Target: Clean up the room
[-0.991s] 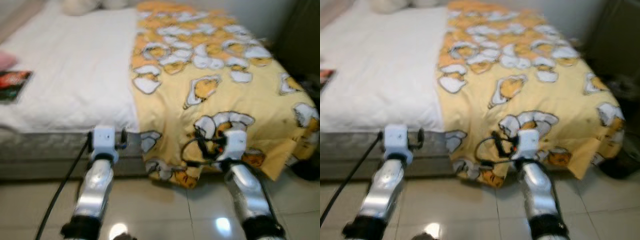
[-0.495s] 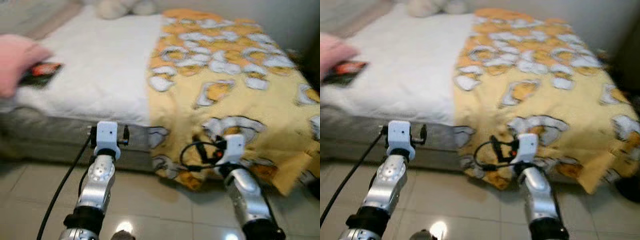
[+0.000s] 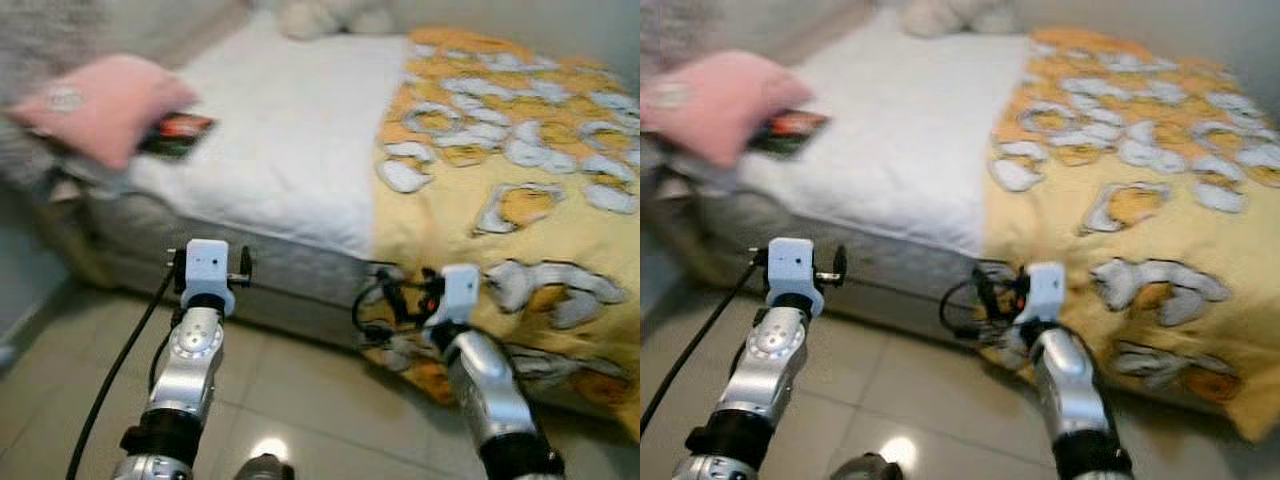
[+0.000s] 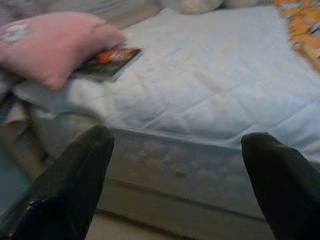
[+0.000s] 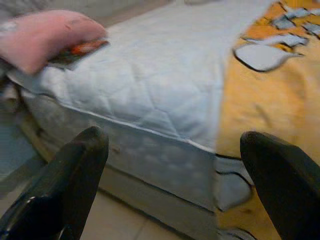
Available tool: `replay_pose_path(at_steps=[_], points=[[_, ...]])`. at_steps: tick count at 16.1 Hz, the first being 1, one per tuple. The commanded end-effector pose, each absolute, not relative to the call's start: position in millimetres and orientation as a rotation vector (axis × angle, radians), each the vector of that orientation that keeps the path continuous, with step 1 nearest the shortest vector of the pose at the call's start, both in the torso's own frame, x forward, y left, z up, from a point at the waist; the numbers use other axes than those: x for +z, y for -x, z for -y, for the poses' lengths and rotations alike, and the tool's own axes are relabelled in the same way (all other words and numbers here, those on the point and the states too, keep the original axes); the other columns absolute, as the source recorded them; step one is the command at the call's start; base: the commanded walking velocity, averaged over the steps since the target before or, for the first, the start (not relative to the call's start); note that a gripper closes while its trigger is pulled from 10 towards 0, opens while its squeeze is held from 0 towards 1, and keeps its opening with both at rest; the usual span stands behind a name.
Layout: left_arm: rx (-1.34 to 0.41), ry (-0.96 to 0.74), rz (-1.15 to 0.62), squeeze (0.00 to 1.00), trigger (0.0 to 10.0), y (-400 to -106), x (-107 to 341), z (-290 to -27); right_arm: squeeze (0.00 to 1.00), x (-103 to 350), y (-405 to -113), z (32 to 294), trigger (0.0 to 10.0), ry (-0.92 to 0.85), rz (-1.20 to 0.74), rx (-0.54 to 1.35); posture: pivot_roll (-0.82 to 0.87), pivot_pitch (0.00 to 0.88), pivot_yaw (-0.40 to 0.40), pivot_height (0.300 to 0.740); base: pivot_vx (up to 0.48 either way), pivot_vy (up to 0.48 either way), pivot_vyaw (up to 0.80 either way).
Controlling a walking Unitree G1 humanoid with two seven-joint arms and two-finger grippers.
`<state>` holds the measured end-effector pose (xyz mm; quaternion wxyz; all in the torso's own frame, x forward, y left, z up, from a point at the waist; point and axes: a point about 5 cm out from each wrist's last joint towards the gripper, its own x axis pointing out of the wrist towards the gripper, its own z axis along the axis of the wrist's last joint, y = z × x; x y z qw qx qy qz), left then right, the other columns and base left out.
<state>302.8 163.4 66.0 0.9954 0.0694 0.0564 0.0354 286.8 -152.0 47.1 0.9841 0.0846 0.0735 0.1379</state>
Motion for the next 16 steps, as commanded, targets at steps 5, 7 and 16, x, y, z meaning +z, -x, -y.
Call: replay_pose_path(at_steps=[5, 7, 16], points=[[0.057, -0.201, -0.111, 0.00, 10.0, -309.7, 68.8, -151.0, 0.00, 45.5, -288.8, 151.4, 10.0, -0.175, -0.158, 0.257, 0.05, 0.000, -0.005, 0.740, 0.000, -0.480, 0.56], [0.011, -0.181, -0.086, 0.00, 10.0, -310.2, 73.0, -147.4, 0.00, 46.4, -286.9, 154.6, 10.0, -0.176, -0.145, 0.227, 0.05, 0.000, 0.001, 0.740, 0.000, -0.476, 0.56], [0.013, -0.110, -0.094, 0.00, 10.0, -316.5, 76.3, -142.4, 0.00, 37.8, -279.7, 168.6, 10.0, -0.182, -0.175, 0.109, 0.02, 0.000, 0.022, 0.740, 0.124, -0.202, 0.50]])
